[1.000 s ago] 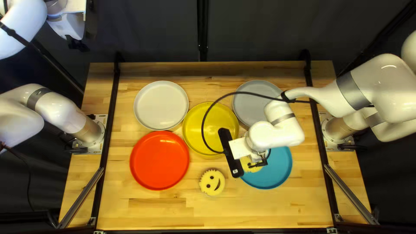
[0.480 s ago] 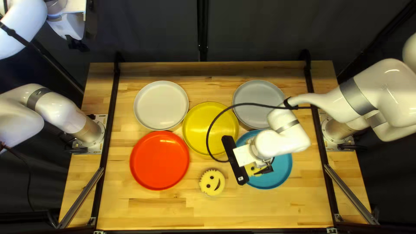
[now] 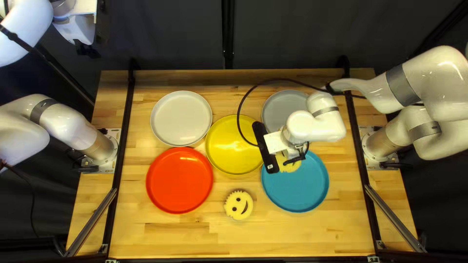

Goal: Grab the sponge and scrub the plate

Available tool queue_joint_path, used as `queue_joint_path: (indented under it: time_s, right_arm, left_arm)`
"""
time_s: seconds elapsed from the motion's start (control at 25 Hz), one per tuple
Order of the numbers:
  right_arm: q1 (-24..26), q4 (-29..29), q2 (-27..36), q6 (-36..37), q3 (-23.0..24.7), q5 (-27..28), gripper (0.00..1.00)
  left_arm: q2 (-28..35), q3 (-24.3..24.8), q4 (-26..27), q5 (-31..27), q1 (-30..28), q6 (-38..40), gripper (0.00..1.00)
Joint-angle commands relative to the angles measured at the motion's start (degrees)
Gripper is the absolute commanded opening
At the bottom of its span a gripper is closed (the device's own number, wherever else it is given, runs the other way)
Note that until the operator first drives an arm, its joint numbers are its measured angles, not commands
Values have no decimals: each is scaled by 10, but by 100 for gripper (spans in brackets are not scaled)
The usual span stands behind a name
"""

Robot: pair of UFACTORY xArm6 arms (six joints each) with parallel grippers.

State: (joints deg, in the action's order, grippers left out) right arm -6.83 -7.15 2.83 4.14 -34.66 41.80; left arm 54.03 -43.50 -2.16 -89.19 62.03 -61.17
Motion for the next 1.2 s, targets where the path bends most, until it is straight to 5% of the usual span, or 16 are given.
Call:
queue_joint_path:
  time_s: [0.04,0.56,1.2]
  right_arm:
    - [-31,-7,6,-29,7,-4,0]
    - [-153,-17,-21,-119,-42,19,0]
    - [-11,44,-8,43,-93,69,0]
  left_arm:
    - [0,0,0,0,0,0,100]
    - [0,0,0,0,0,0,100]
    - [0,0,0,0,0,0,100]
